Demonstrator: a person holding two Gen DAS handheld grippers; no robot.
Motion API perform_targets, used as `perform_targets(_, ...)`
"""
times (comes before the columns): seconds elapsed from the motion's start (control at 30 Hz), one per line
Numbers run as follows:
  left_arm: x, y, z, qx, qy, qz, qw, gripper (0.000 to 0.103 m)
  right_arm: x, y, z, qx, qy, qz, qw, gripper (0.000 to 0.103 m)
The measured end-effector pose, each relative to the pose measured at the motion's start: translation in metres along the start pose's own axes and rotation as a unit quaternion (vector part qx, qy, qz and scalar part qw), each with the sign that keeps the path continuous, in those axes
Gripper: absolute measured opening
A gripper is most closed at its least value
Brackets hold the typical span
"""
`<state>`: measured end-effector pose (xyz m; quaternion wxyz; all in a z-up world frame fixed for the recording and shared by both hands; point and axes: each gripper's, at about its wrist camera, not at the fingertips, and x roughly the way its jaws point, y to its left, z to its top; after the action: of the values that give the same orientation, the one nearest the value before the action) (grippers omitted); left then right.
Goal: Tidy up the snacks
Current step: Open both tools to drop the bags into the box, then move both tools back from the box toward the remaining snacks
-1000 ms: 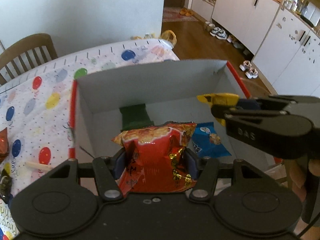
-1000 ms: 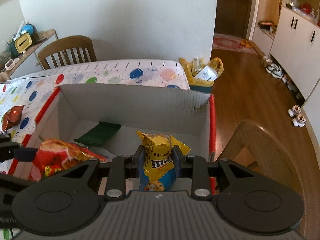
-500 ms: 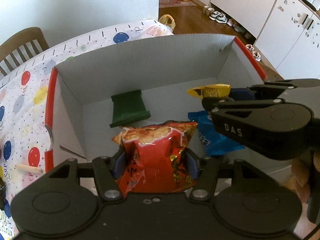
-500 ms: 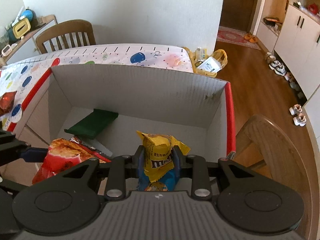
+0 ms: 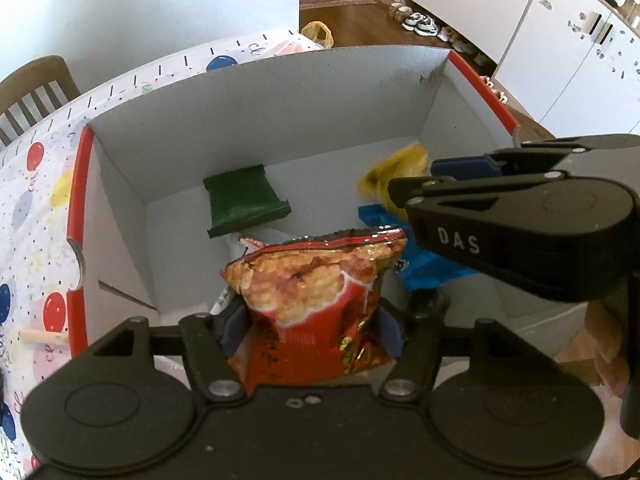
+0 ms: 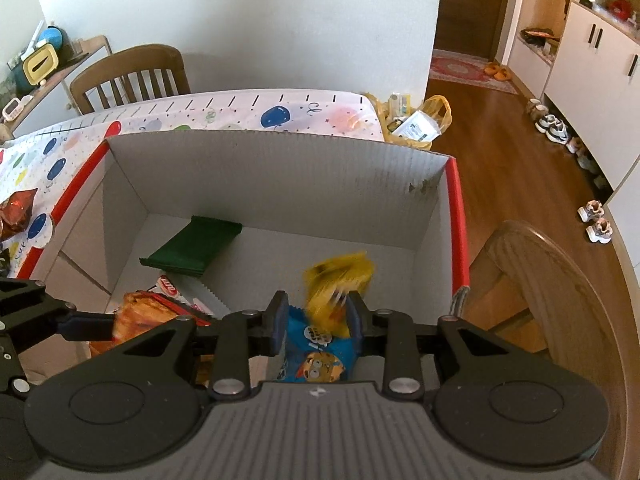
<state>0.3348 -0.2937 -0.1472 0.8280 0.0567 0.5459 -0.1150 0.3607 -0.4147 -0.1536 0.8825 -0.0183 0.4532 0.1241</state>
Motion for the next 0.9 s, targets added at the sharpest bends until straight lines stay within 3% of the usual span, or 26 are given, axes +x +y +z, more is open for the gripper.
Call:
perform_targets(0.07, -0.004, 0.001, -0.002, -0.004, -0.01, -0.004, 0.9999, 0.077, -0.005, 0.0, -0.001, 0.002, -0.005, 0.007, 1.0, 0.046)
perform_targets(0.13, -0.01, 0.001, -0.003, -0.005, -0.021, -0.005, 0.9998, 0.08, -0.013, 0.004, -0.002, 0.0, -0.016, 0.001, 1.0, 0.064)
perform_targets(0.17, -0.013, 0.002, -0.004, -0.005, -0.025, -0.007, 0.9996, 0.08, -0.018, 0.005, -0.002, -0.002, -0.024, -0.002, 1.0, 0.067)
perform_targets(0.8, -0.083, 0.027, -0.025, -0.032, -0.107, -0.024, 0.9934, 0.092, -0.093, 0.035, -0.003, -0.006, -0.075, 0.017, 0.997, 0.067)
perform_targets(0.9, -0.096, 0.036, -0.03, -0.036, -0.118, -0.029, 0.9919, 0.093, -0.103, 0.044, -0.004, -0.006, -0.081, 0.023, 0.996, 0.071)
